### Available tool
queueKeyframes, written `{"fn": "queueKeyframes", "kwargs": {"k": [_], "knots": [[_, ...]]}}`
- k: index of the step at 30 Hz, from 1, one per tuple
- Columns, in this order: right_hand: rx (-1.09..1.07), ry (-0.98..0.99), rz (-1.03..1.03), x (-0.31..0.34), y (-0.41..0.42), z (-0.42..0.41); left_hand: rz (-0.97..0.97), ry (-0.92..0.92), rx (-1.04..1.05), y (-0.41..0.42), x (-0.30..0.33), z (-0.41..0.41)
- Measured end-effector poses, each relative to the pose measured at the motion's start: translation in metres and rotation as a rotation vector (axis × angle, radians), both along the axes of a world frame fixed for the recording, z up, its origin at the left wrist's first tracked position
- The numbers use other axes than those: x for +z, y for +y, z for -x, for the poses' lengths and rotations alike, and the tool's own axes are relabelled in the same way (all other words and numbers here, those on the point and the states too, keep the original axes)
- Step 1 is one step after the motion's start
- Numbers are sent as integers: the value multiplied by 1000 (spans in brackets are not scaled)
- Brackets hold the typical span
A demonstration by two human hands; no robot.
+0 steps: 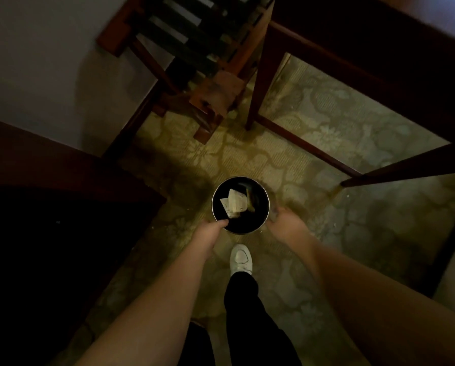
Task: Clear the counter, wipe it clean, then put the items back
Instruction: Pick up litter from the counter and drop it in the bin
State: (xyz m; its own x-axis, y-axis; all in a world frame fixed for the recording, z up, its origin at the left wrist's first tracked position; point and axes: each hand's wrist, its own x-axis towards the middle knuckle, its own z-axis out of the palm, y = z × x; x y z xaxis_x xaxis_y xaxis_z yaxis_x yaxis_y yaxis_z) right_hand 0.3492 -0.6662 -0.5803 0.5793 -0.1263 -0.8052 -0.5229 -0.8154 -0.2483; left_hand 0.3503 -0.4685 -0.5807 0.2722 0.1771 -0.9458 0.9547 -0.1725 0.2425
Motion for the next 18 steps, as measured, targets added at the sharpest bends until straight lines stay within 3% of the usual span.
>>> {"fn": "queueKeyframes", "kwargs": {"k": [7,11,18], "knots": [[30,-36,-20,57,11,13,-31,-98,-150,30,71,16],[61,-110,-67,105,30,11,-94,-263,-299,48,126,18],[269,-253,-82,224,84,-9,-202,-518,-366,100,251,15]]}}
